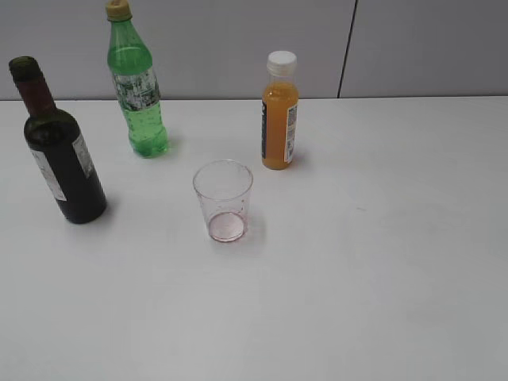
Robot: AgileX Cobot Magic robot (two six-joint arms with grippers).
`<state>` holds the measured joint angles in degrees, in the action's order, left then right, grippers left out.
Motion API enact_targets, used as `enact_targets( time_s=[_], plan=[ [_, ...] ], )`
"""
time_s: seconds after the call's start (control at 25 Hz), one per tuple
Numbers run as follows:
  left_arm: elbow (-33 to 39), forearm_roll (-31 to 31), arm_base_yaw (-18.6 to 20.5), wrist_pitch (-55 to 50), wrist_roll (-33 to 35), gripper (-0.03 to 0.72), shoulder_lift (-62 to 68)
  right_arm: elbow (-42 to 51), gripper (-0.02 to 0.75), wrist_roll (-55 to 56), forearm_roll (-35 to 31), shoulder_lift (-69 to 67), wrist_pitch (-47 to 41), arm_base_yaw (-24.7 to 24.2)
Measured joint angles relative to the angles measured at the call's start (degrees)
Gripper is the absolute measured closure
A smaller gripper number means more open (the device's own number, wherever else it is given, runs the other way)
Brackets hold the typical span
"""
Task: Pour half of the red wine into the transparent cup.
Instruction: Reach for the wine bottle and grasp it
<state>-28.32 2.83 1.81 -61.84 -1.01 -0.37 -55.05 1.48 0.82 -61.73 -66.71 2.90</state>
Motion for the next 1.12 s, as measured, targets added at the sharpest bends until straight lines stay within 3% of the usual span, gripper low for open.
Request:
enact_targets(
  time_s=[0.28,0.56,1.12],
  plan=[
    [0.00,0.00,0.00,0.00,0.00,0.356,0.00,14.84,0.147,-0.11,-0.32,15.57,7.83,0.00],
    [0.00,0.00,0.00,0.00,0.00,0.356,0.00,23.79,0.147,-0.07,-0.82,28.72,9.85,0.00],
    [0.00,0.00,0.00,0.00,0.00,0.356,0.00,24.90,0.146,0.00,-0.82,45.24,11.01,0.00]
  ],
)
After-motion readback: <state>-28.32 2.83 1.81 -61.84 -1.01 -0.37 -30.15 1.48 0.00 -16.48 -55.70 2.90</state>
